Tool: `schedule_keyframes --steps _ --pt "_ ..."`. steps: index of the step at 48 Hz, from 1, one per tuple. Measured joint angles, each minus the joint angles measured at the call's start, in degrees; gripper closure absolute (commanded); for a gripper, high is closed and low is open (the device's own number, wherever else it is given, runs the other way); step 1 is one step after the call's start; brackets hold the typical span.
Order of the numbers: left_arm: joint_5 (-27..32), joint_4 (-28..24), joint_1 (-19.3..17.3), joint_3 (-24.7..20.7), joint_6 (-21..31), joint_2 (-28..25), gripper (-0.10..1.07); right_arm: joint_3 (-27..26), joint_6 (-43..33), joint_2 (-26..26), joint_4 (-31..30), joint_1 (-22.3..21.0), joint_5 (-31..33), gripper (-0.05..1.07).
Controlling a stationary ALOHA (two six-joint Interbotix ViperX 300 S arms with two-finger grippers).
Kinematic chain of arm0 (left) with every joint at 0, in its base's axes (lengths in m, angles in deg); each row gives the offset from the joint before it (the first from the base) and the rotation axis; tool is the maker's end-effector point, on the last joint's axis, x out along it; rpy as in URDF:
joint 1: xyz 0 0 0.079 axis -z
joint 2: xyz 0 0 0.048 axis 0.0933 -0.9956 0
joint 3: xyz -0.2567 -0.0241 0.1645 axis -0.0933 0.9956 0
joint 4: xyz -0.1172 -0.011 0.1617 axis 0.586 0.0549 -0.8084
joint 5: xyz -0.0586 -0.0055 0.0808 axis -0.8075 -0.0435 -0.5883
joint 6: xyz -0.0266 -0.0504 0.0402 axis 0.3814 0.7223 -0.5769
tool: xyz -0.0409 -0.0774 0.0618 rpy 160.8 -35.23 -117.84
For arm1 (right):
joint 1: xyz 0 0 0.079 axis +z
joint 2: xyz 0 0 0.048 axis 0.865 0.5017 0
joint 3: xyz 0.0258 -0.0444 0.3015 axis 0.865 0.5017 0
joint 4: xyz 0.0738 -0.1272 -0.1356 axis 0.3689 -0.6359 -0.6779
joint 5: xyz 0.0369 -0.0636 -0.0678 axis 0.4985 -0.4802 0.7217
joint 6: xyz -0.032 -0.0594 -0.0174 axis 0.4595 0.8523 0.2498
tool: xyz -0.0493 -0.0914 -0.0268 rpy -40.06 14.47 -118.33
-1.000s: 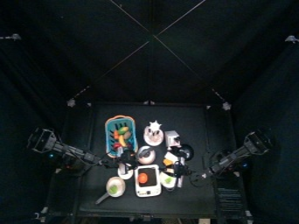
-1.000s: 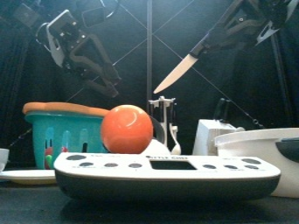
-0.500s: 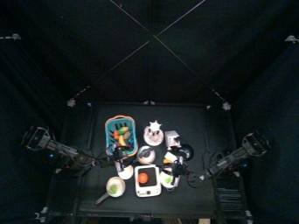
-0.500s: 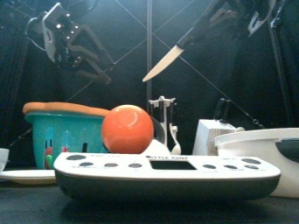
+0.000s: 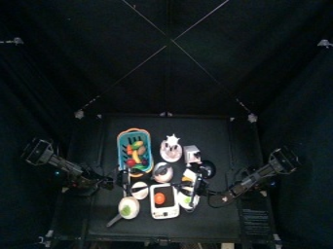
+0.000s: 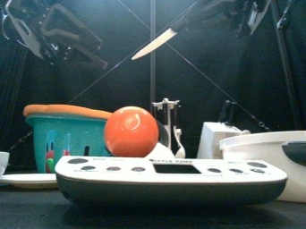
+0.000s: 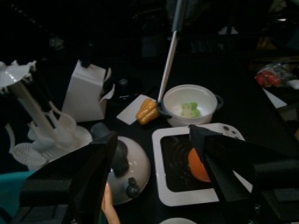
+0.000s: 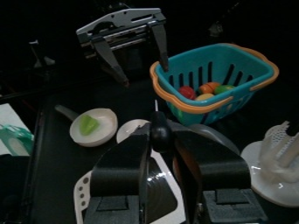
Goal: Place pairing knife into holder
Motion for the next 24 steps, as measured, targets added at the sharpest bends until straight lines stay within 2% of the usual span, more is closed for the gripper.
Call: schedule_keyframes --steps 7,14,24 --pt "4.2 -4.7 0.2 1.2 5.5 -1.1 -0.01 0.4 -3.2 3.0 -5.0 -0.1 1.6 0.45" --pt "6.3 -7.7 0.2 1.3 9.9 -3.9 -0.01 0.4 -3.3 5.4 -6.1 0.0 3.6 0.45" --pt "6.5 -8.0 -0.1 -1.0 10.9 -8.6 -0.01 -1.0 -3.4 7.2 -5.7 -0.1 4.7 0.45"
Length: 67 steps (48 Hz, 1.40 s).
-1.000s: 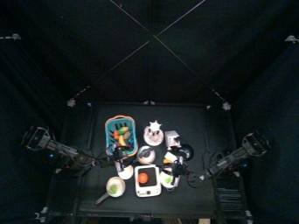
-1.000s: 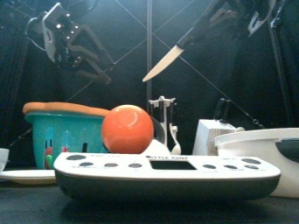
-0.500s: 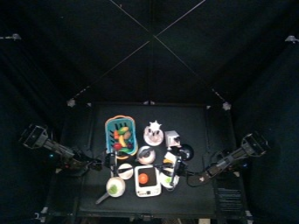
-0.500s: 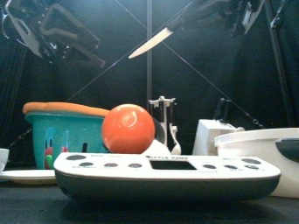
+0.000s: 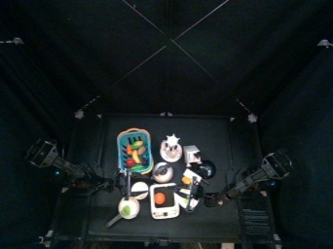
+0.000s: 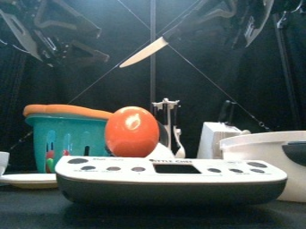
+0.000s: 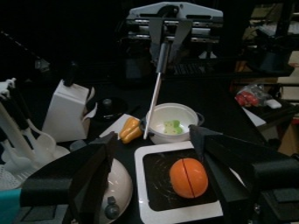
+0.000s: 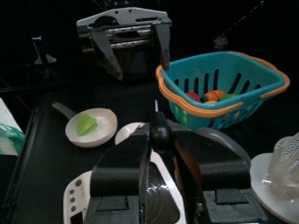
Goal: Place pairing knife into holder
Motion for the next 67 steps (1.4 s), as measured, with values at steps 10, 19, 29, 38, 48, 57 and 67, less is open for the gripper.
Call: schedule_keyframes --steps 10,19,29,38,48,57,67 --pt "0.2 1.2 1.1 -1.8 -0.1 -3.4 -0.01 -2.0 -0.1 2.5 0.2 0.1 0.0 0.45" --pt "1.1 1.5 2.1 -2.2 -0.1 -5.1 0.0 -3.2 -0.1 4.0 0.3 0.2 0.0 0.45" --pt "1.2 1.5 2.3 -3.0 -0.2 -7.0 0.16 -3.6 -0.1 4.2 0.2 0.3 0.0 0.45" --pt "1.2 1.4 2.2 -3.3 -0.3 -8.5 0.35 -3.9 -0.1 4.6 0.2 0.6 -0.1 0.45" --pt "1.2 1.4 2.4 -3.3 -0.3 -8.5 0.45 -4.3 -0.1 5.6 0.3 1.0 -0.8 0.45" --pt "1.2 1.4 2.5 -3.3 -0.4 -8.7 0.46 -4.9 -0.1 6.2 0.5 1.1 -0.9 0.45" --pt "1.2 1.7 3.7 -3.3 -0.4 -8.7 0.46 -4.9 0.0 6.2 5.6 1.1 -1.8 0.45"
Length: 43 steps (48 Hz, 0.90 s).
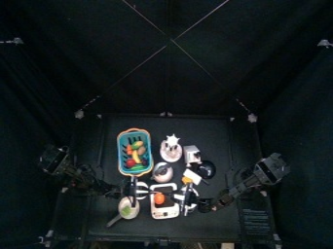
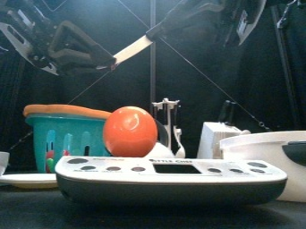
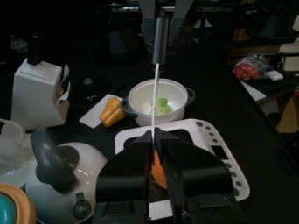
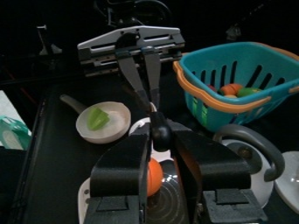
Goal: Place pairing knife into holder
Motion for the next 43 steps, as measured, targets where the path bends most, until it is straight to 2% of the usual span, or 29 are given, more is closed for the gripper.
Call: schedule_keyframes --steps 11,24,30,38,43 --pt "-0.6 1.1 1.4 0.1 0.1 -0.2 0.46 0.0 0.9 0.2 7.1 -1.6 -7.7 0.45" --pt "-2.3 3.0 2.1 0.0 0.1 -1.3 0.46 0.0 1.1 0.2 9.2 -6.8 -19.2 0.45" --pt "-2.5 4.4 2.8 -0.4 0.2 -2.4 0.46 0.0 1.1 0.2 8.9 -8.2 -21.1 0.48" --pt "-2.5 6.4 4.0 -1.0 0.2 -3.7 0.46 0.0 1.2 0.3 8.8 -8.3 -21.9 0.58" --pt "-2.5 7.3 4.3 -1.2 0.2 -3.8 0.46 0.0 1.2 0.2 8.8 -8.4 -23.1 0.6"
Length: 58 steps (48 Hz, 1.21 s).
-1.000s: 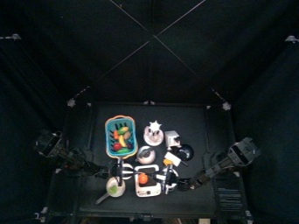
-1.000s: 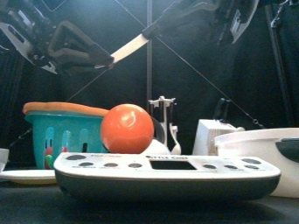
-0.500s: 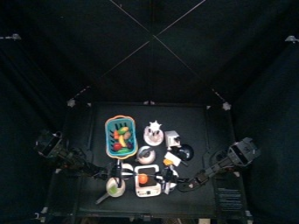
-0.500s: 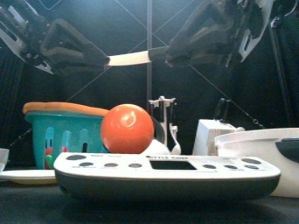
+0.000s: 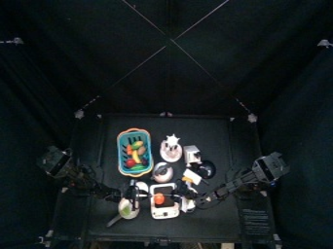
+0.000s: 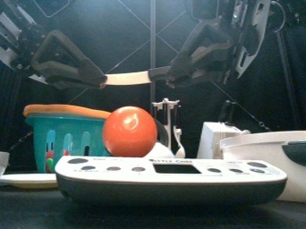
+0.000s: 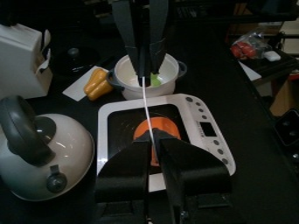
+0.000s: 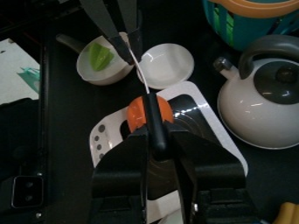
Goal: Place pairing knife into holder
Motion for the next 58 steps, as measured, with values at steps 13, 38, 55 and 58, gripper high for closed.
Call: schedule_keyframes --steps 13,38,55,58 --pt "0.0 0.1 0.2 -0.1 -0.4 0.1 0.46 0.1 0.0 0.0 0.3 -0.6 -2.4 0.61" --pt "0.0 0.1 0.1 -0.4 -0.4 0.1 0.46 1.6 0.3 -1.1 -4.6 -5.6 -13.7 0.62" --pt "-0.3 0.7 0.4 -0.6 0.0 -0.4 0.46 1.8 0.3 -1.7 -7.9 -8.5 -18.1 0.62" --pt "-0.3 0.8 0.8 -1.1 0.0 -1.1 0.46 1.8 0.4 -1.8 -8.3 -8.9 -19.3 0.62"
